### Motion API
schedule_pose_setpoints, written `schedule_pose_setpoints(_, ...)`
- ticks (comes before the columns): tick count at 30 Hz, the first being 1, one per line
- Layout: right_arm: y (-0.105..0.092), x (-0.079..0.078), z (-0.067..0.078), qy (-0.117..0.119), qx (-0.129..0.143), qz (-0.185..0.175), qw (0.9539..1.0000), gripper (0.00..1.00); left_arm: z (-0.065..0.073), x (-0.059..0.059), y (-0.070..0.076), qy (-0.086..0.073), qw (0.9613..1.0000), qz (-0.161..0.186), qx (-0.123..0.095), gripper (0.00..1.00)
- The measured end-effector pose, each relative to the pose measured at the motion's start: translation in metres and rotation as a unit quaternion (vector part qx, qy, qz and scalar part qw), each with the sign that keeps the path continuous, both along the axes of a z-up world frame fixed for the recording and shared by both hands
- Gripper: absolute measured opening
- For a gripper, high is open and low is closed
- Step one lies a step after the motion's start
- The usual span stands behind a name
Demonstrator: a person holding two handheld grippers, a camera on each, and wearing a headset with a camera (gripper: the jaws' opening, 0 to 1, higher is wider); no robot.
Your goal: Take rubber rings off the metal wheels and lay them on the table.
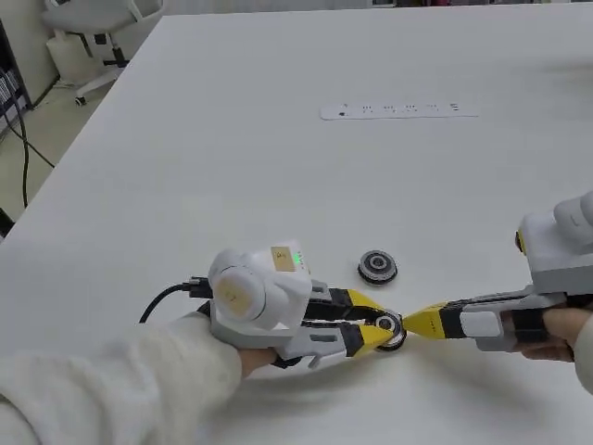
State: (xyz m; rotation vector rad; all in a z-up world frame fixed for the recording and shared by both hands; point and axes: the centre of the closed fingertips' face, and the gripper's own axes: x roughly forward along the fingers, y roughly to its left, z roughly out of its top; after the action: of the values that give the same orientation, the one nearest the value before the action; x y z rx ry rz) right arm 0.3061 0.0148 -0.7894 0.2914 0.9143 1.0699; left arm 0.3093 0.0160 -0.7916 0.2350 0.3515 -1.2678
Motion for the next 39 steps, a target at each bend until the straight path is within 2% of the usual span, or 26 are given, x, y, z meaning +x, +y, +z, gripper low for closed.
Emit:
schedule_pose_setpoints(21,0.002,-0.0023,0.0022,-0.014,-0.008,0.015,0.9997,0.0,0.0,-0.0018,-0.0003,-0.001,1.0,0.002,0.0,0.14)
schedule_pose_setpoints(39,0.0065,-0.0048,0.0098,-0.025,-0.003,0.028,0.9993,0.0,-0.0002,-0.0025,-0.0018,-0.004,1.0,0.0,0.005,0.14)
